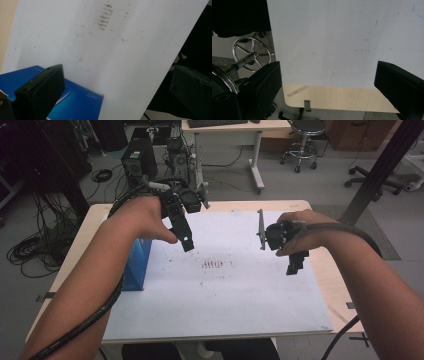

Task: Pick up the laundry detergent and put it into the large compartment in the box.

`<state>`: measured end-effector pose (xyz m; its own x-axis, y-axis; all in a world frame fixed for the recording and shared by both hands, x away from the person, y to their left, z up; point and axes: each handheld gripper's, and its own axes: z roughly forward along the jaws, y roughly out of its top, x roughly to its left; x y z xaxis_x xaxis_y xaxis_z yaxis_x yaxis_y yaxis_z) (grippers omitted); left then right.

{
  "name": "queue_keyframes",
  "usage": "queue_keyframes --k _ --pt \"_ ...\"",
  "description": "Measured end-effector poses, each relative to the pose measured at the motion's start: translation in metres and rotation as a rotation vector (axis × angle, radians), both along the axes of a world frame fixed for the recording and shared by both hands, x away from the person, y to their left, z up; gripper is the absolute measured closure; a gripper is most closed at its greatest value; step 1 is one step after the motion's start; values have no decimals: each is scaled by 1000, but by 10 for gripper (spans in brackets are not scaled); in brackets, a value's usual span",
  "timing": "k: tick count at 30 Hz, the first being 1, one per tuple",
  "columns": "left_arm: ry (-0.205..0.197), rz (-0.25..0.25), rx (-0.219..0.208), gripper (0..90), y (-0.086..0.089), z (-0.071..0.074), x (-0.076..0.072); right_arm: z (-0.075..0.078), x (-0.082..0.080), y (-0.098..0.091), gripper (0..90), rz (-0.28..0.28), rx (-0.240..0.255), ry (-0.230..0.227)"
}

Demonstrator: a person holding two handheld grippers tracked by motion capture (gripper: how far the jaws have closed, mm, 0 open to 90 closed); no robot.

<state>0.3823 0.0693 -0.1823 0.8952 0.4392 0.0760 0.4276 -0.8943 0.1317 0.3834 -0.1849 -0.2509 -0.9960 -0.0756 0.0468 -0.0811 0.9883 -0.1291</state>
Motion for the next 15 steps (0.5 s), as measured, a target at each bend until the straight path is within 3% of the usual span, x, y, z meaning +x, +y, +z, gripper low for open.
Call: queue_keyframes --k 15 --pt "11 -4 13 2 0 -4 3 0 1 2 75 1 -1 2"
